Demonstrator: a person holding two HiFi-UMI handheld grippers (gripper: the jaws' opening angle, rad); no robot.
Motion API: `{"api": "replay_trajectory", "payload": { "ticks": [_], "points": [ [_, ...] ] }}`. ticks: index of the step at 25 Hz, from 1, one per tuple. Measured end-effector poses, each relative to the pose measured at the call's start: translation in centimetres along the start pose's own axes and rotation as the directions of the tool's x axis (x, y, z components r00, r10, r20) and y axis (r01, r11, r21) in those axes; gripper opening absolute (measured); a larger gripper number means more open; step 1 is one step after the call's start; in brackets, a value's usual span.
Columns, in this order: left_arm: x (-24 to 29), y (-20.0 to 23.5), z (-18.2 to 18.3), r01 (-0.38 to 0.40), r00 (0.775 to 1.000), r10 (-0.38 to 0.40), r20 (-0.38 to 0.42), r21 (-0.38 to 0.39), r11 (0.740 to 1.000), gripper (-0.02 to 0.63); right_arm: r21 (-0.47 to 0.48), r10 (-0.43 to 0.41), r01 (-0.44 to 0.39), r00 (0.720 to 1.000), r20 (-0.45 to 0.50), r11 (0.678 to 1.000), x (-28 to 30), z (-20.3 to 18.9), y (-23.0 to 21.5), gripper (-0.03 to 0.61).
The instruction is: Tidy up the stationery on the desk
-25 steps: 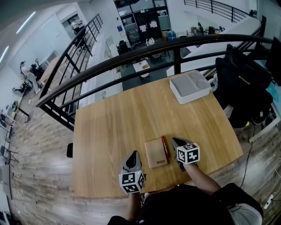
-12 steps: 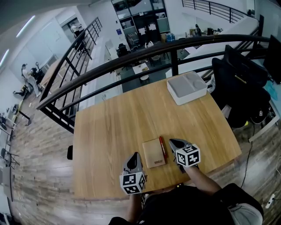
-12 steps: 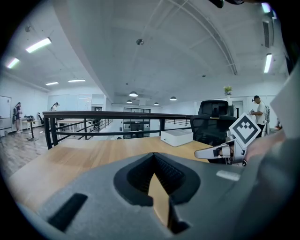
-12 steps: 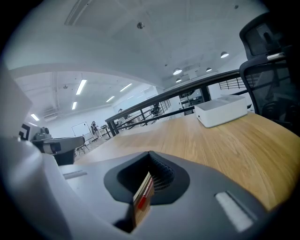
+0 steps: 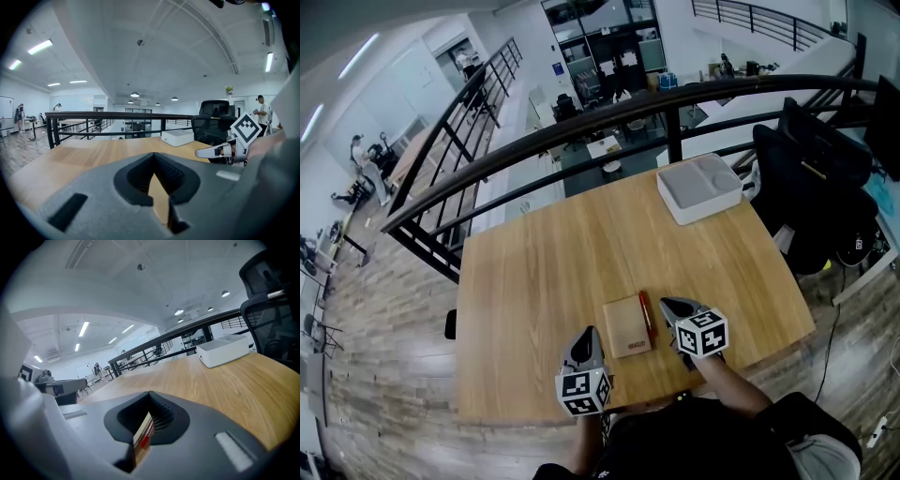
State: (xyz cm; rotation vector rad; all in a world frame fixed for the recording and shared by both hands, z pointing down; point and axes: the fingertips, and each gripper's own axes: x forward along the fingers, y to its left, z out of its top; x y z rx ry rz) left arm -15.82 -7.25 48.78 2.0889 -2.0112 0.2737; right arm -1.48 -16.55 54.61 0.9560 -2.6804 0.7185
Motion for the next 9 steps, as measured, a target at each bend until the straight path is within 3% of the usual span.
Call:
{"api": "replay_trajectory", "payload": {
  "ticks": [9],
  "points": [
    [0.45, -0.57, 0.13, 0.001, 1.0, -0.001, 0.004, 0.005, 1.0, -0.003, 0.003, 0.016, -0.016, 1.0, 0.014, 1.0, -0.37, 0.49, -0.16, 0.012]
  ]
}}
